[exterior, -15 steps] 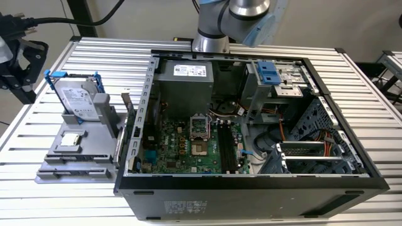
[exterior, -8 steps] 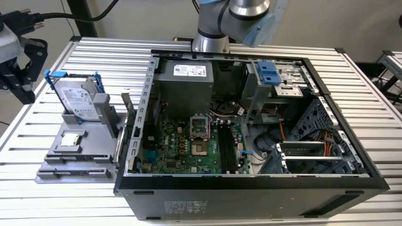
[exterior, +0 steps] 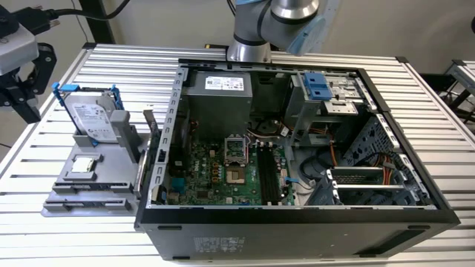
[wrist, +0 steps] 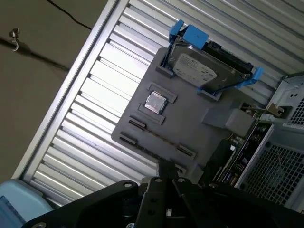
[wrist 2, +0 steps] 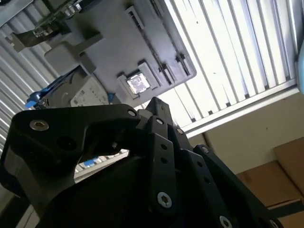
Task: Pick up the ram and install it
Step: 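Pick up the ram and move it above insertion slot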
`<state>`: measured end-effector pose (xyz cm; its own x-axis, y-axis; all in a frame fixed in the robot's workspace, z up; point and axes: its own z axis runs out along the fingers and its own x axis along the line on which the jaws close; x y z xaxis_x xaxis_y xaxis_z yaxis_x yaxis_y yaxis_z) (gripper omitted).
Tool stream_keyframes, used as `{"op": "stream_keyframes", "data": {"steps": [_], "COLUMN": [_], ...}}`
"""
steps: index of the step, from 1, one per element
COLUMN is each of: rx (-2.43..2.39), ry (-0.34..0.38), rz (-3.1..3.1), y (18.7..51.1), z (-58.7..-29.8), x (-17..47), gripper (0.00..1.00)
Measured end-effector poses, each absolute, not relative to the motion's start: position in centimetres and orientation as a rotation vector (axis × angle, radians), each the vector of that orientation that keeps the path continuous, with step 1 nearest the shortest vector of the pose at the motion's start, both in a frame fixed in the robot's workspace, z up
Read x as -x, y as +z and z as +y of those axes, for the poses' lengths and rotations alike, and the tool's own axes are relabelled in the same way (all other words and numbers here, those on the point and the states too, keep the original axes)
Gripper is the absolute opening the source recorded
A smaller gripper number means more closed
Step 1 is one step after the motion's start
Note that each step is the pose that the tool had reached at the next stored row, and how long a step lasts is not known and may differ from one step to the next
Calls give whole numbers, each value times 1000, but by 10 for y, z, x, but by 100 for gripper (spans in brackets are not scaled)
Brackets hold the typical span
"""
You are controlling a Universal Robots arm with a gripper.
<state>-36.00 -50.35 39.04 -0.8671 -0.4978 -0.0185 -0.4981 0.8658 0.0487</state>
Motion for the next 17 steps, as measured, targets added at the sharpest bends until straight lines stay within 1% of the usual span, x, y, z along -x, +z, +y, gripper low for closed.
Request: {"op": "stream_keyframes", "data": {"steps": [17], "rx": [1253], "ry": [75], "rz": [2869], "y": [390], "z": [-504], "x": [360], "gripper": [0]}}
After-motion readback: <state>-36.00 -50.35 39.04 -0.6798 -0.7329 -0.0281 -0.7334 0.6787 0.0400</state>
